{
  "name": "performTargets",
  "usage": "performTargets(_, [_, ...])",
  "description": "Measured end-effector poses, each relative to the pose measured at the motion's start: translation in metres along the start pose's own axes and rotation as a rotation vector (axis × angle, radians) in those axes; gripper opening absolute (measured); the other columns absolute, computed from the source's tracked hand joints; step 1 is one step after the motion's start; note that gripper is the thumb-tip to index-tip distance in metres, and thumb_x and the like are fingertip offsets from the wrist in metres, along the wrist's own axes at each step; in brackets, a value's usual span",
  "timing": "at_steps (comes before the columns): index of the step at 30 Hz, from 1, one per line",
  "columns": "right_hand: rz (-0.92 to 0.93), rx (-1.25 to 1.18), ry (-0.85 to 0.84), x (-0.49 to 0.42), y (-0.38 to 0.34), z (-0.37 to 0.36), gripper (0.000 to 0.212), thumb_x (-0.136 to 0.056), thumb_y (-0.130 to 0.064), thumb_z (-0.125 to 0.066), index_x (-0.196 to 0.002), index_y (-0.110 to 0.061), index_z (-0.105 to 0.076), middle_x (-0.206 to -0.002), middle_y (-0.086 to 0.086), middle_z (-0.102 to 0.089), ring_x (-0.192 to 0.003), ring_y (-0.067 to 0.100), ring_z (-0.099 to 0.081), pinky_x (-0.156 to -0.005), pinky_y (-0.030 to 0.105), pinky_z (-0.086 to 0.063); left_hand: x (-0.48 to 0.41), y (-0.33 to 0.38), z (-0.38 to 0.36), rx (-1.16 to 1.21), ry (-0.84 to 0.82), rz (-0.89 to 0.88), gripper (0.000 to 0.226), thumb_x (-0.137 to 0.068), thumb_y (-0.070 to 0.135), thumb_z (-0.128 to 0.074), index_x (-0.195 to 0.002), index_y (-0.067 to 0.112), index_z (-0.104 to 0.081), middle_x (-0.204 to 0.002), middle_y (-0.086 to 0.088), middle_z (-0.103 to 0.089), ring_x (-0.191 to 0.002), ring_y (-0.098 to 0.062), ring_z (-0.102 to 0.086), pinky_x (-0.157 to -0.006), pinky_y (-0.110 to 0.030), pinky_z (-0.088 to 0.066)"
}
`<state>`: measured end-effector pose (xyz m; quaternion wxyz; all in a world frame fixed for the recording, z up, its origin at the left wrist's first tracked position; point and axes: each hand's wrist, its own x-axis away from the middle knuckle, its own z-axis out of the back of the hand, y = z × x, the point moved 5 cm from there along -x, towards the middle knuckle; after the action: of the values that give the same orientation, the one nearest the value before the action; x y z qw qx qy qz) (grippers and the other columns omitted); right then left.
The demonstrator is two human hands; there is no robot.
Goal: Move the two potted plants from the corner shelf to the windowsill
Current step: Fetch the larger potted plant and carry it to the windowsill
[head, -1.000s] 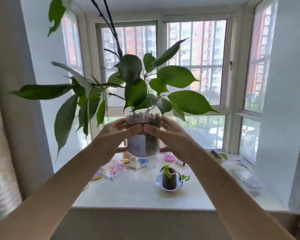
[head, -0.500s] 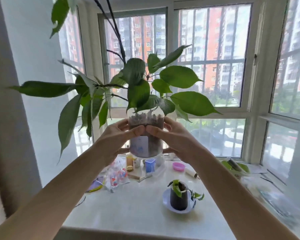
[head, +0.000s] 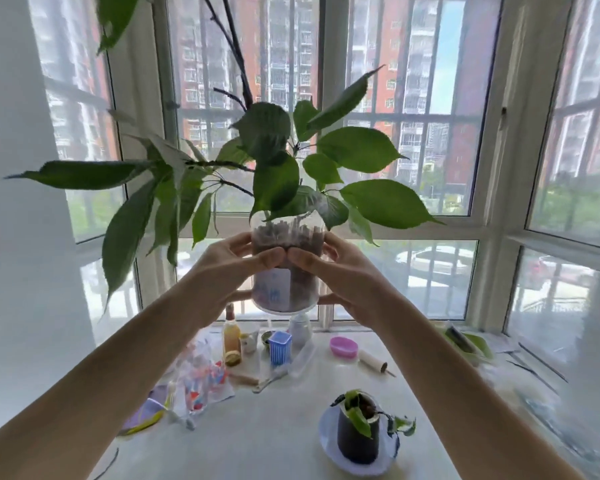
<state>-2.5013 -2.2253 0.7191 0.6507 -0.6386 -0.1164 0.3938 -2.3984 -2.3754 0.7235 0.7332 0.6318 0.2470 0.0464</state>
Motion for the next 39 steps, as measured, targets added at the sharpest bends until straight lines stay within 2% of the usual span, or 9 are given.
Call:
performTargets(5, [-0.011,-0.003,0.023,-0.037,0.023,0.008,0.044,-0.079,-0.040,-0.082,-0.118,-0.029,-0.065,-0.126,-0.011,-0.066,-0.111,0.016,-0.068,-0.085,0.058,-0.060,-0.038,-0.020,0.002,0.024,-0.020,0.036,0.070,-0.067,0.035,-0.088,-0.131,0.018,-0.064,-0.132,0.002,-0.068,-0.119,-0.018,-0.062,-0.080,-0.041,-0.053])
performTargets(10, [-0.017,-0.006,0.007,-0.066,0.041,0.022,0.033,-0.080,-0.037,-0.082,-0.109,-0.031,-0.066,-0.118,-0.014,-0.067,-0.110,0.015,-0.067,-0.091,0.057,-0.058,-0.066,-0.033,-0.005,0.020,0.018,0.045,0.068,-0.063,0.035,-0.079,-0.128,0.018,-0.065,-0.130,0.003,-0.069,-0.114,-0.015,-0.064,-0.077,-0.041,-0.053])
performTargets(18, [-0.018,-0.010,-0.012,-0.097,0.061,0.040,0.042,-0.080,-0.034,-0.081,-0.117,-0.021,-0.066,-0.115,-0.013,-0.067,-0.111,0.016,-0.068,-0.091,0.058,-0.058,-0.099,-0.050,-0.018,0.030,0.037,0.045,0.064,-0.064,0.035,-0.078,-0.126,0.020,-0.066,-0.128,0.005,-0.071,-0.110,-0.009,-0.066,-0.071,-0.036,-0.052])
performTargets(23, [-0.018,-0.017,-0.006,-0.116,0.070,0.037,0.054,-0.066,-0.044,-0.082,-0.114,-0.025,-0.066,-0.116,-0.012,-0.067,-0.109,0.016,-0.069,-0.088,0.058,-0.059,-0.125,-0.061,-0.009,0.045,0.023,0.055,0.052,-0.063,0.032,-0.078,-0.114,0.025,-0.069,-0.124,0.007,-0.071,-0.105,-0.008,-0.066,-0.070,-0.037,-0.052])
performTargets(29, [-0.010,-0.018,0.050,-0.140,0.084,0.020,0.041,-0.066,-0.044,-0.082,-0.103,-0.034,-0.066,-0.111,-0.018,-0.068,-0.107,0.013,-0.069,-0.090,0.057,-0.059,-0.158,-0.083,0.017,0.046,-0.022,0.051,0.049,-0.065,0.032,-0.080,-0.112,0.027,-0.071,-0.120,0.010,-0.073,-0.105,-0.010,-0.069,-0.076,-0.041,-0.056])
performTargets(31, [-0.003,0.000,0.066,-0.144,0.090,0.011,0.036,-0.069,-0.043,-0.082,-0.100,-0.037,-0.066,-0.110,-0.018,-0.068,-0.106,0.012,-0.069,-0.092,0.055,-0.058,-0.164,-0.095,0.027,0.048,-0.029,0.046,0.058,-0.065,0.032,-0.081,-0.121,0.021,-0.070,-0.125,0.007,-0.072,-0.111,-0.017,-0.068,-0.082,-0.046,-0.056])
performTargets(33, [-0.003,0.003,0.071,-0.145,0.099,0.004,0.035,-0.069,-0.043,-0.082,-0.098,-0.039,-0.065,-0.110,-0.019,-0.068,-0.104,0.009,-0.068,-0.090,0.052,-0.059,-0.163,-0.105,0.033,0.047,-0.041,0.043,0.063,-0.066,0.032,-0.081,-0.126,0.019,-0.068,-0.127,0.005,-0.071,-0.112,-0.018,-0.068,-0.078,-0.043,-0.058])
performTargets(36, [-0.013,0.003,0.066,-0.142,0.115,-0.009,0.025,-0.079,-0.037,-0.081,-0.099,-0.040,-0.065,-0.109,-0.022,-0.068,-0.098,0.002,-0.067,-0.076,0.037,-0.058,-0.154,-0.121,0.041,0.056,-0.040,0.038,0.060,-0.066,0.032,-0.079,-0.123,0.020,-0.068,-0.125,0.008,-0.071,-0.105,-0.010,-0.069,-0.069,-0.035,-0.054])
performTargets(39, [-0.019,-0.018,0.062,-0.138,0.134,-0.020,0.026,-0.081,-0.035,-0.080,-0.102,-0.038,-0.065,-0.109,-0.022,-0.068,-0.094,-0.002,-0.067,-0.069,0.029,-0.052,-0.148,-0.140,0.047,0.054,-0.039,0.046,0.054,-0.065,0.032,-0.080,-0.117,0.023,-0.070,-0.123,0.008,-0.072,-0.106,-0.013,-0.070,-0.070,-0.036,-0.054])
